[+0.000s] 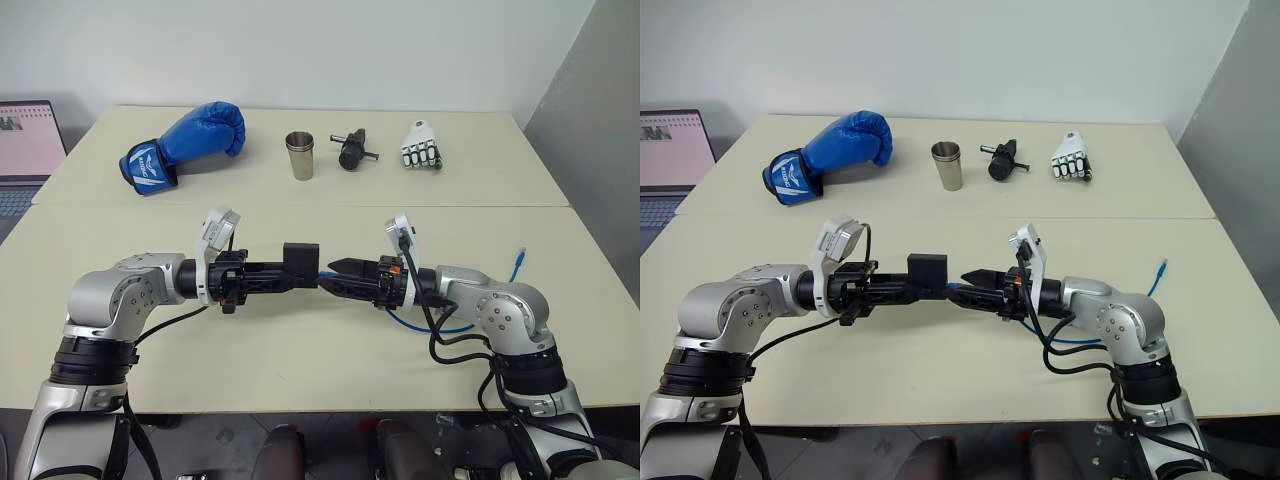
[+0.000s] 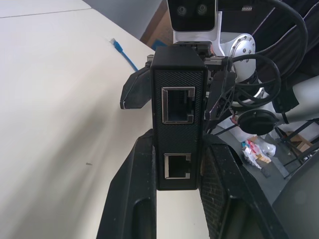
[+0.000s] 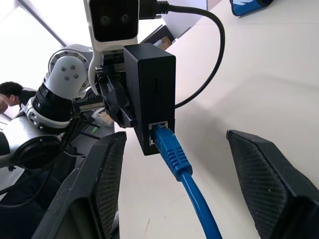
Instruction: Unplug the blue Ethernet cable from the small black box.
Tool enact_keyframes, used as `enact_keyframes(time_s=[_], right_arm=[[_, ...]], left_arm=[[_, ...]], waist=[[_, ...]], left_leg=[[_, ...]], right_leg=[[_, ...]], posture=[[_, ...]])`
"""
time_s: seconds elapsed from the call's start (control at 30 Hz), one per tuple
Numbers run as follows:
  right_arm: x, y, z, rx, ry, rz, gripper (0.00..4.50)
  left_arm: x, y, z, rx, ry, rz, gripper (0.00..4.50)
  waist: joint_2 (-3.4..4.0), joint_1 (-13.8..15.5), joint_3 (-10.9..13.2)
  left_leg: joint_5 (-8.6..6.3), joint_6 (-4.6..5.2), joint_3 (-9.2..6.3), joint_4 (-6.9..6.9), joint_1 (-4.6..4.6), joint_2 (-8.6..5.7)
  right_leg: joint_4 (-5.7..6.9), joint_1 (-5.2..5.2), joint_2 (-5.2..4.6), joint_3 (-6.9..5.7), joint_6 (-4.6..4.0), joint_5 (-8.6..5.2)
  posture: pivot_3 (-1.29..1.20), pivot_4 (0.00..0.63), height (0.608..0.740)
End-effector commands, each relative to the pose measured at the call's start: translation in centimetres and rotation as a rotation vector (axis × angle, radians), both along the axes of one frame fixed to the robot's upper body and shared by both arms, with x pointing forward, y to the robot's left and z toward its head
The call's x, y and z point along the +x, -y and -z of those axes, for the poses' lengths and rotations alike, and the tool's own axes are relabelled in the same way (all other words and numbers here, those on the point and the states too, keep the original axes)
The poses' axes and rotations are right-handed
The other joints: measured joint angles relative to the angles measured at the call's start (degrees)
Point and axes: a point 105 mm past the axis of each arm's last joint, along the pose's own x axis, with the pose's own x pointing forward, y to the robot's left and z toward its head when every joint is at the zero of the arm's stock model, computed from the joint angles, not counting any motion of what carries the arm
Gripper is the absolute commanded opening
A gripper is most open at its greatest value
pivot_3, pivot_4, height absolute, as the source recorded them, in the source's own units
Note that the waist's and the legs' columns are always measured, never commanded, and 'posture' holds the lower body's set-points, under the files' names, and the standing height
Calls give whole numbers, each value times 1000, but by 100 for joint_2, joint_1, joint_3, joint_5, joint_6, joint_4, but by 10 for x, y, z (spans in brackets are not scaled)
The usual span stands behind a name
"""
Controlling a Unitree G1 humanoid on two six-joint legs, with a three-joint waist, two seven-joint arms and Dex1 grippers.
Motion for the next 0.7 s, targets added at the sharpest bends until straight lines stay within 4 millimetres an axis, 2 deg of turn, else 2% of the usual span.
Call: enact_keyframes(time_s=[0.03,0.07,0.2,0.4,0.47,0.7], right_arm=[[-5,-1,-9,24,29,-30,2879],[-5,-1,-9,23,30,-31,2527],[-7,-1,-9,20,33,-36,1795],[-7,-1,-10,29,31,-44,342],[-8,-1,-11,37,28,-48,110],[-9,-1,-14,51,14,-65,90]], left_arm=[[1,3,-11,-12,50,17,779],[1,4,-11,-15,48,16,779],[1,4,-11,-21,42,14,779],[2,4,-11,-22,33,19,779],[1,4,-10,-18,29,25,779],[-1,5,-7,-9,21,45,779]], waist=[[0,0,0],[0,0,0],[0,0,0],[0,0,0],[0,0,0],[0,0,0]], left_leg=[[0,0,0,0,0,0],[0,0,0,0,0,0],[0,0,0,0,0,0],[0,0,0,0,0,0],[0,0,0,0,-1,0],[0,0,0,0,0,0]], right_leg=[[0,0,0,0,0,0],[0,0,0,0,1,0],[0,0,0,0,1,-1],[0,0,0,0,2,-1],[-1,0,0,-1,1,-1],[-1,-1,0,0,2,-1]], posture=[[0,150,740],[0,150,740],[0,150,740],[0,150,740],[0,150,740],[0,150,740]])
